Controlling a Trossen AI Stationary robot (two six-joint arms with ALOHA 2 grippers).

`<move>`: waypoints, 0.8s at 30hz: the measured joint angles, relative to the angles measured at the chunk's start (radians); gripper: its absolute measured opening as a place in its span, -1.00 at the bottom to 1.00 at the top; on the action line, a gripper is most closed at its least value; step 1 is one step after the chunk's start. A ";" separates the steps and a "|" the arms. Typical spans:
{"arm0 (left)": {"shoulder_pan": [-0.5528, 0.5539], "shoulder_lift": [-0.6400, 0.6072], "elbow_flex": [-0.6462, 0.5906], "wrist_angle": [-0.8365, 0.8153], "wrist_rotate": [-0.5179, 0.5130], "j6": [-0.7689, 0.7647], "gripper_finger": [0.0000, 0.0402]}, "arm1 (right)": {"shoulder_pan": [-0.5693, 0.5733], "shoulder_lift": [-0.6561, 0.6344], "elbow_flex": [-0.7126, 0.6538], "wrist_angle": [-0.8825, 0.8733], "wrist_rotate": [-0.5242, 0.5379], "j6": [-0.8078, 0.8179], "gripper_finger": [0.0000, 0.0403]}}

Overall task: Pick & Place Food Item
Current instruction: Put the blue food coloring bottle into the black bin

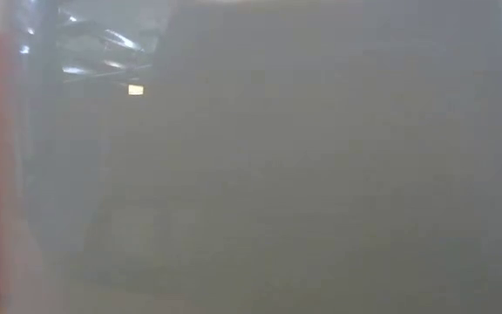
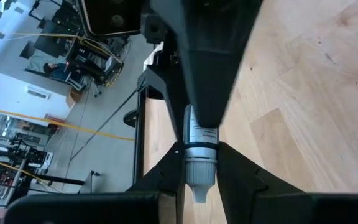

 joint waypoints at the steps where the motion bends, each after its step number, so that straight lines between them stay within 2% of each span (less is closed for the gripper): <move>1: 0.000 0.000 0.000 0.000 0.000 -0.001 -0.66 | 0.000 0.000 0.000 0.003 0.000 0.006 -0.14; 12: 0.000 0.000 0.000 -0.004 0.000 -0.030 -0.64 | -0.002 0.000 0.000 0.004 -0.026 0.008 -0.76; 14: -0.005 0.000 0.000 0.002 -0.027 -0.055 -0.58 | -0.002 0.000 0.001 0.005 -0.027 -0.015 -0.77; 15: -0.021 -0.006 0.000 0.005 -0.073 -0.089 -0.53 | -0.002 0.000 0.002 0.005 -0.027 -0.026 -0.77; 18: -0.108 -0.079 0.001 -0.035 -0.290 -0.150 -0.36 | -0.006 -0.015 0.003 -0.003 -0.060 -0.042 -0.77; 19: -0.143 -0.115 0.004 -0.041 -0.331 -0.151 -0.30 | -0.007 -0.020 0.001 -0.007 -0.085 -0.045 -0.77; 21: -0.206 -0.185 0.005 -0.081 -0.359 -0.166 -0.19 | -0.007 -0.036 0.000 -0.017 -0.141 -0.054 -0.77; 24: -0.269 -0.276 0.003 -0.136 -0.298 -0.247 -0.06 | -0.006 -0.083 0.000 -0.017 -0.249 -0.062 -0.77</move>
